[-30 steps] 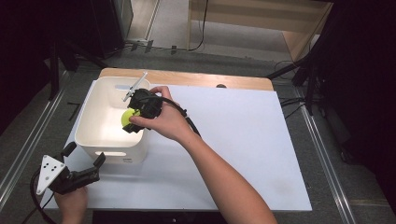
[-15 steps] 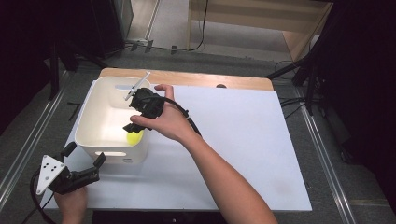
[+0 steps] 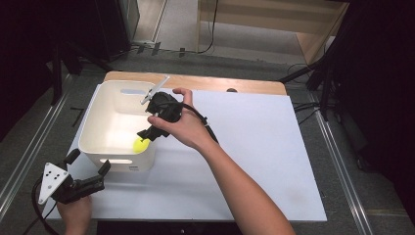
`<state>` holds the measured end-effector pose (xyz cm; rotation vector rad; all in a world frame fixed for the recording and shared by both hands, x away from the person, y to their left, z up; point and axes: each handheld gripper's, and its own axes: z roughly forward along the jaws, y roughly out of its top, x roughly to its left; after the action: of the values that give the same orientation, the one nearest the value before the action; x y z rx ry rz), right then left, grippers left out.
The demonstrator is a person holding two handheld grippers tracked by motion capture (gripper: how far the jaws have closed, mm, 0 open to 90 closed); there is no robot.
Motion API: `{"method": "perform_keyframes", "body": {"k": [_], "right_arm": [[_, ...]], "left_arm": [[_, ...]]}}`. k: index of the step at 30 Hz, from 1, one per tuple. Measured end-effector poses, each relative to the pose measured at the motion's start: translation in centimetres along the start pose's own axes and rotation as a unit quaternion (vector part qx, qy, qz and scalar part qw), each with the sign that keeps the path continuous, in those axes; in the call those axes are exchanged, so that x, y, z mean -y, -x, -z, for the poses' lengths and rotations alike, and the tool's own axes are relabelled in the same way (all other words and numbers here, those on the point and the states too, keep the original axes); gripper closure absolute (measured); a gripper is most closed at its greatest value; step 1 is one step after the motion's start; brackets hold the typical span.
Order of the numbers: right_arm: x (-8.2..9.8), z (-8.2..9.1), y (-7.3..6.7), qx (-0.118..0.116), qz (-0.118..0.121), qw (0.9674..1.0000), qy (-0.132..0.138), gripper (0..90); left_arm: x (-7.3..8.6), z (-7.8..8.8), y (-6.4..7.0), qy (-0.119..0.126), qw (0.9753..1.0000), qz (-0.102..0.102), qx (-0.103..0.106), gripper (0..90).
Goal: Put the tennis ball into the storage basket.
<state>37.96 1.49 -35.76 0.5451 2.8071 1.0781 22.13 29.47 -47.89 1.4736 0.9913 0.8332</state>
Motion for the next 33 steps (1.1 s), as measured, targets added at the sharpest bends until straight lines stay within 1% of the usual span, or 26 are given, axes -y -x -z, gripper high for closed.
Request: {"method": "perform_keyframes", "body": {"k": [2, 4, 5, 10, 13, 16, 24, 26, 30, 33], "right_arm": [[0.2, 0.2, 0.1, -0.001, 0.003, 1.0000, 0.004, 1.4], [0.5, 0.5, 0.1, 0.006, -0.004, 1.0000, 0.004, 1.4], [0.6, 0.5, 0.2, 0.006, 0.000, 1.0000, 0.007, 1.3], [1.4, 1.0, 0.5, 0.010, -0.006, 0.9999, 0.011, 1.3], [1.9, 1.2, 0.8, 0.014, -0.014, 0.9997, 0.012, 0.6], [2.4, 1.4, 1.0, 0.026, -0.022, 0.9993, 0.015, 0.0], [3.6, 2.1, 1.6, 0.034, -0.032, 0.9988, 0.019, 0.0], [3.9, 2.3, 1.7, 0.039, -0.032, 0.9985, 0.022, 0.0], [4.6, 2.6, 1.9, 0.045, -0.039, 0.9980, 0.022, 0.0], [5.2, 2.8, 2.0, 0.044, -0.044, 0.9978, 0.024, 0.0]], "left_arm": [[0.0, 0.0, 0.0, 0.000, 1.0000, 0.000, -0.001, 0.0], [0.0, 0.0, 0.0, 0.000, 1.0000, 0.000, -0.001, 0.0], [0.0, 0.0, 0.0, 0.000, 1.0000, 0.000, -0.001, 0.0], [0.0, 0.0, 0.0, -0.002, 1.0000, -0.002, -0.001, 0.0], [0.0, 0.0, 0.0, -0.001, 1.0000, -0.002, -0.001, 0.0], [0.0, 0.0, 0.0, -0.001, 1.0000, -0.002, -0.001, 0.0], [0.0, 0.0, 0.1, -0.002, 1.0000, -0.002, -0.002, 0.0], [0.0, 0.0, 0.1, -0.002, 1.0000, -0.002, -0.002, 0.0], [0.0, 0.0, 0.1, -0.002, 1.0000, -0.002, -0.002, 0.0], [0.0, 0.0, 0.1, -0.002, 1.0000, -0.002, -0.002, 0.0]]}}
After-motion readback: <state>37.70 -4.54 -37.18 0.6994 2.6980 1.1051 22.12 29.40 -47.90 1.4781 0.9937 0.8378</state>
